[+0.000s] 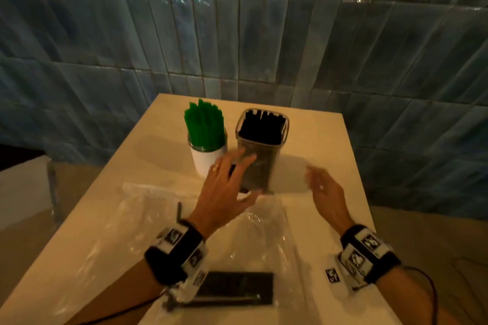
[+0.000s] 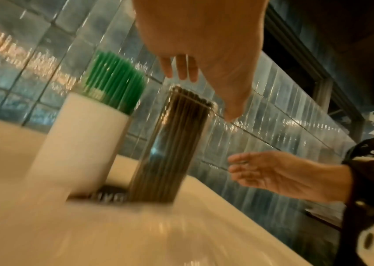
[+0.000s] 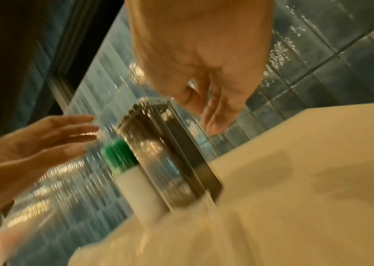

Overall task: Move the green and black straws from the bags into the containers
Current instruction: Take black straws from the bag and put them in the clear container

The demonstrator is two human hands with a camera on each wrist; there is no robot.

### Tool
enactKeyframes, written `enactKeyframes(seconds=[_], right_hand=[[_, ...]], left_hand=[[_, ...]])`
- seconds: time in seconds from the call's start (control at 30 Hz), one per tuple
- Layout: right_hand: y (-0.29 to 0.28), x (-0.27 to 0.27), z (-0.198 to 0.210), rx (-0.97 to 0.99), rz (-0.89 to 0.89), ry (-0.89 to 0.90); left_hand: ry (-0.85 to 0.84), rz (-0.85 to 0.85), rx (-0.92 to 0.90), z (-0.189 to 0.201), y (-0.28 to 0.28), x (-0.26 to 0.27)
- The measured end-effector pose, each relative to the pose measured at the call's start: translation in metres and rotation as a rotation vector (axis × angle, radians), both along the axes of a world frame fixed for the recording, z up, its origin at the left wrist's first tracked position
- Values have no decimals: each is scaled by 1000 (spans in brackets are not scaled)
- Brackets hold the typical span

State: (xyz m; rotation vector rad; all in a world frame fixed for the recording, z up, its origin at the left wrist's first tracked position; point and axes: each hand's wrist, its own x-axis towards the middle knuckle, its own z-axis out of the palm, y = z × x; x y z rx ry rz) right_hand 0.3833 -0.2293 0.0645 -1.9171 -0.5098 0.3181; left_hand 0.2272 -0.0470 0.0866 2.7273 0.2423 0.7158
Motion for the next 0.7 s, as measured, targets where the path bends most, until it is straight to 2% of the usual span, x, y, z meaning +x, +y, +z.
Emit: enactKeyframes(seconds=[0.07,0.13,0.17,0.23,0.37,0.43,0.47,0.6,0.7], right_hand=[[-23,-24,-29,-158,127,180],[-37,-47,-51,-315,287,294],[-40,-56,-57,-368,341,353],[-40,-70,-61,-390,351,435],[-32,-80,-56,-182,238,691],[-28,-83,-55,-198,260,729],[-27,-85,-56,-260,297,681],[-19,-88,-62,-598,504,251],[-15,-88,-59,-636,648,173]], left_hand=[[186,-121,-78,-17,-18,-39],[530,-272,-135,-41,-32,-75],[639,-343,-105,-55,-39,-90],[716,-402,-38,-83,-47,-115],[622,-381,82,-117,-54,-134],[622,-404,91,-117,-59,-136],[601,-409,91,-116,-60,-137],[425,-399,33,-110,-61,-139],[309,-365,29,-108,-56,-137]])
